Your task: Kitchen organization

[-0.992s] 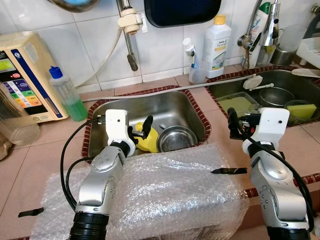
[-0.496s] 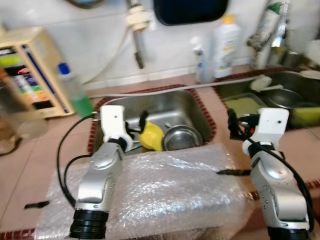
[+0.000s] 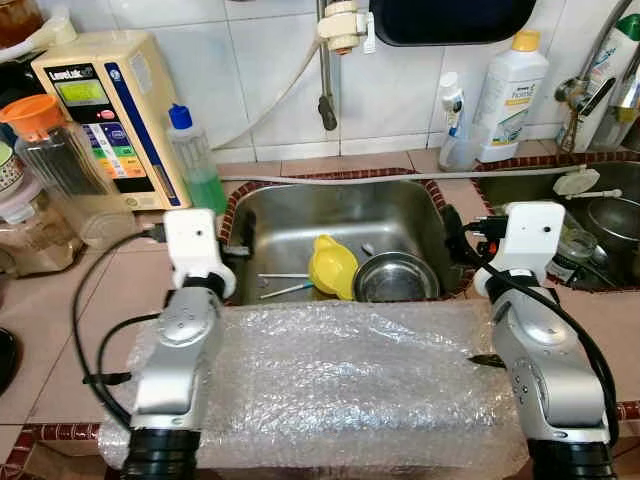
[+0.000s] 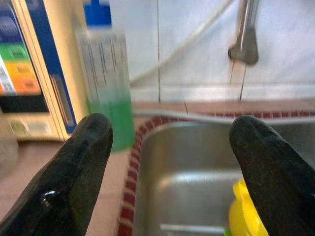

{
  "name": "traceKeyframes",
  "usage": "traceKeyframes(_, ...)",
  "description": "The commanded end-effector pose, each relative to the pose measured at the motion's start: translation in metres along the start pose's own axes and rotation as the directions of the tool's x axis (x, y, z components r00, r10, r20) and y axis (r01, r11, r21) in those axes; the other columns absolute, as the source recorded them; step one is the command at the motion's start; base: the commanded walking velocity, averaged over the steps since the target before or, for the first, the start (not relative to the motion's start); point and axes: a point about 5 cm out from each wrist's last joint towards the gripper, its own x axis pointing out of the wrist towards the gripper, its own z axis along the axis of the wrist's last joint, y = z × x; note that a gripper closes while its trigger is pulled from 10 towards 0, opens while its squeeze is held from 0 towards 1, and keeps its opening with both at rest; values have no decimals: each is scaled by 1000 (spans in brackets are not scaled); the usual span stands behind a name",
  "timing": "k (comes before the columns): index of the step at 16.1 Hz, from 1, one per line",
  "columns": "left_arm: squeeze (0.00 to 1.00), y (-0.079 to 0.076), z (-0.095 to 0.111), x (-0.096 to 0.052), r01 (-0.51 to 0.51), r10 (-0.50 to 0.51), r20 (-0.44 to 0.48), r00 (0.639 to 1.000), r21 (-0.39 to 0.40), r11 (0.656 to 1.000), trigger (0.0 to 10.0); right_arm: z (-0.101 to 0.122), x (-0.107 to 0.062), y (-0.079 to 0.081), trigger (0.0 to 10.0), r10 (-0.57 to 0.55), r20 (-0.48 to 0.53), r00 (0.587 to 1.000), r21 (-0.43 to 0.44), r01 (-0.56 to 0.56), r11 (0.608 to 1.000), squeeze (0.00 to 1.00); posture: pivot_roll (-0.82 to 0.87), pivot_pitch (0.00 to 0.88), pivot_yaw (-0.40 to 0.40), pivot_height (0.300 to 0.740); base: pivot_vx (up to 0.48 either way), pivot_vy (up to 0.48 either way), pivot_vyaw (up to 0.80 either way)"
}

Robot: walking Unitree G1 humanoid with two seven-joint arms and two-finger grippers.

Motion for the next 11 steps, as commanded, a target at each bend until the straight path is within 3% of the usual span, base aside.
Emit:
traceKeyframes(1, 0, 2, 10, -3, -3, 1, 50, 999, 23, 1000, 10000, 11, -3, 2, 10000, 12, 57, 998, -30, -10, 1000, 0, -9, 0, 61, 740, 0, 0, 0)
traceKeyframes(3, 0, 2, 9, -4, 1, -3, 42, 999, 53, 999, 10000, 11, -4, 3, 10000, 22, 61, 998, -42, -20, 999, 0, -11, 0, 65, 740, 0, 0, 0)
traceKeyframes(11, 0, -5, 1, -3, 47, -47, 1, 999, -18, 999, 10000, 3, -7, 4, 10000, 9, 27, 1000, -20, -9, 1000, 0, -17, 0, 85, 740, 0, 0, 0)
